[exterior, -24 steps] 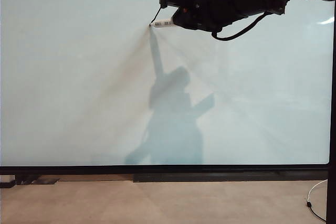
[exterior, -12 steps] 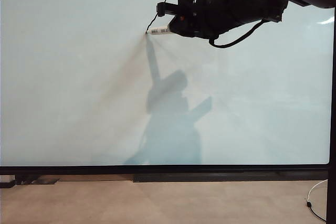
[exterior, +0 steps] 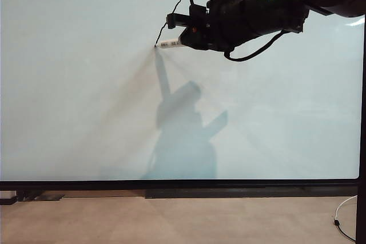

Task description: Pick up the pen on the shelf to the right of the whiteboard and draw a triangle.

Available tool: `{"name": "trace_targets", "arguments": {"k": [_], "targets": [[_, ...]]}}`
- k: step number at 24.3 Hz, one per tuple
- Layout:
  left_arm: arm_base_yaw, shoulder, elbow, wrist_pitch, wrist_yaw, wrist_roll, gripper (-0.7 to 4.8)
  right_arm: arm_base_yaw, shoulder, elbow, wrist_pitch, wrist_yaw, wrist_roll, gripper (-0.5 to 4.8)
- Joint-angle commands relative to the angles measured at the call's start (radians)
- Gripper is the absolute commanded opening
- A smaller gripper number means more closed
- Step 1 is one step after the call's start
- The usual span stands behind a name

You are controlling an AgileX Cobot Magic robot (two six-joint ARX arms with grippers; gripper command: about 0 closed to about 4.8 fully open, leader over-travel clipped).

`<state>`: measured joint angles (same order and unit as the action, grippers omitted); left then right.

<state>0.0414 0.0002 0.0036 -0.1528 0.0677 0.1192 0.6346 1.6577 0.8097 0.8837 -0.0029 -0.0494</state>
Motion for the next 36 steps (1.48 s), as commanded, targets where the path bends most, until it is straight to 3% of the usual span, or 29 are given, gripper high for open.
{"name": "trace_targets", "arguments": {"k": [1,36], "targets": [[0.0,0.0,0.003,0.011,0.003,0.001,-0.05,0.003,0.001,0.005,0.015,0.003,0.005,-0.05],[0.0,0.0,0.003,0.011,0.003,0.001,-0.05,0.023,0.1,0.029,0.041,-0.019,0.045,-0.05]]}}
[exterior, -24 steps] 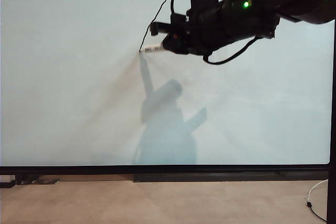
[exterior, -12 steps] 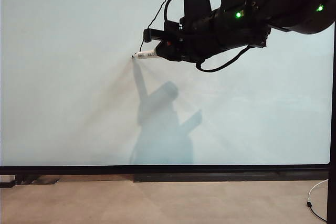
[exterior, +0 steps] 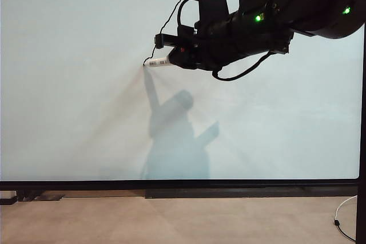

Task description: Pick up the pen on the shelf to the right of the whiteboard and draw a triangle.

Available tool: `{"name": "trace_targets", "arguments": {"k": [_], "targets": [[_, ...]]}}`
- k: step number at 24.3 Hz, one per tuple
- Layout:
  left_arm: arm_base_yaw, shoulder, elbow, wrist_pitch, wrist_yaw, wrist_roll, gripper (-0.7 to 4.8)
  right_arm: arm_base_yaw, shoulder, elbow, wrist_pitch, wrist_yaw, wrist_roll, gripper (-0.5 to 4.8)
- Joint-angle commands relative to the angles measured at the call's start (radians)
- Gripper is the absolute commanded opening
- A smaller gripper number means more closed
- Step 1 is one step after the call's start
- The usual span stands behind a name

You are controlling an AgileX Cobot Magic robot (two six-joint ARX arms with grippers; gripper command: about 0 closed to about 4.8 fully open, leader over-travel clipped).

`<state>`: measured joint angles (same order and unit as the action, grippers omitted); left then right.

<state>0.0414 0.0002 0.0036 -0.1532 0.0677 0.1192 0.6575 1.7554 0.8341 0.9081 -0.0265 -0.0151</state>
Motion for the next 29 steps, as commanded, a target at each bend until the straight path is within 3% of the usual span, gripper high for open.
{"name": "trace_targets", "arguments": {"k": [1,29], "targets": [[0.0,0.0,0.003,0.011,0.003,0.001,-0.05,0.0,0.002,0.005,0.017,0.005,0.011,-0.05],[0.0,0.0,0.003,0.011,0.003,0.001,-0.05,0.022,0.111,0.063,0.061,-0.021,0.015,-0.05]]}}
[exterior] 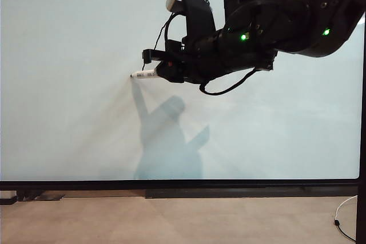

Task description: Pick up the pen on the shelf to the right of the whiteboard and draw a triangle.

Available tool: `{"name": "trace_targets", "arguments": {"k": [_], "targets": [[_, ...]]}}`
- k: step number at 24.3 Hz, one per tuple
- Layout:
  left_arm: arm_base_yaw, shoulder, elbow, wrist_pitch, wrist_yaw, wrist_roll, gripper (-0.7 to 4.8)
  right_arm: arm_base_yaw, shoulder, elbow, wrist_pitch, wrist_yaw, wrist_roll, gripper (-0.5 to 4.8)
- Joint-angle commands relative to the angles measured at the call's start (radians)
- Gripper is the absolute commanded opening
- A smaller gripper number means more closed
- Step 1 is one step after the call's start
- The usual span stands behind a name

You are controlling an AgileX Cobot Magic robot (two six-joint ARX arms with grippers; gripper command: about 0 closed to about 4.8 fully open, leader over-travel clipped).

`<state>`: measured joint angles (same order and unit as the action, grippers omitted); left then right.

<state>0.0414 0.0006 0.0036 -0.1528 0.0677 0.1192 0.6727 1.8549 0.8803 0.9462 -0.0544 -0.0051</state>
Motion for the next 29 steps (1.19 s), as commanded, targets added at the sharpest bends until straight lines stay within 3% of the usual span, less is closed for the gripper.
{"name": "trace_targets", "arguments": {"k": [1,29], "targets": [[0.0,0.0,0.003,0.011,0.003,0.001,-0.05,0.008,0.017,0.022,0.022,0.006,0.005,-0.05],[0.0,0.0,0.003,0.011,0.003,0.001,-0.05,0.022,0.086,0.034,0.016,0.005,0.037,-0.05]]}}
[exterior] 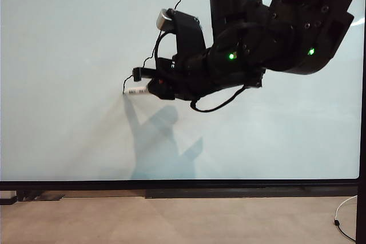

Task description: Pick up the pen on the shelf to the right of the whiteboard and draw a triangle.

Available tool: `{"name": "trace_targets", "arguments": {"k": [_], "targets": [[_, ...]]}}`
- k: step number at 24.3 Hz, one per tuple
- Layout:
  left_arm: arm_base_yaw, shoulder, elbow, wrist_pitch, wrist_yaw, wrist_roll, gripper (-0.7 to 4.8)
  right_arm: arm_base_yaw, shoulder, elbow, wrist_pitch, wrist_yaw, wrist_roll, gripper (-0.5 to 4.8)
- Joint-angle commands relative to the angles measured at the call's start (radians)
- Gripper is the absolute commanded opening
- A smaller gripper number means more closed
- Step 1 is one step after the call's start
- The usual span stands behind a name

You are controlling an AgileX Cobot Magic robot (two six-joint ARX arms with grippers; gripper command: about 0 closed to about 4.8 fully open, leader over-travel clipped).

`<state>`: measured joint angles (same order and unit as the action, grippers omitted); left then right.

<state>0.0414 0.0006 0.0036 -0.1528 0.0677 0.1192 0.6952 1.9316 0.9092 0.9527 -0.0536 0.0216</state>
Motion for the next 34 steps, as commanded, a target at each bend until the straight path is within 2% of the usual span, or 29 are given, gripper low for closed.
{"name": "trace_targets", "arguments": {"k": [1,17,26,34], "targets": [[0.0,0.0,0.003,0.011,0.003,0.001,-0.05,0.0,0.014,0.005,0.01,-0.001,0.013,-0.05],[0.0,0.0,0.003,0.011,0.003,0.001,-0.05,0.001,0.026,0.005,0.024,-0.026,0.012,-0.05],[0.0,0.0,0.003,0.011,0.003,0.001,-0.05,-0.002,0.026,0.004,0.033,0.036,0.012,-0.05],[0.0,0.0,0.003,0.011,0.003,0.001,-0.05,-0.013,0.025,0.002,0.049,0.052,0.011,-0.05]]}}
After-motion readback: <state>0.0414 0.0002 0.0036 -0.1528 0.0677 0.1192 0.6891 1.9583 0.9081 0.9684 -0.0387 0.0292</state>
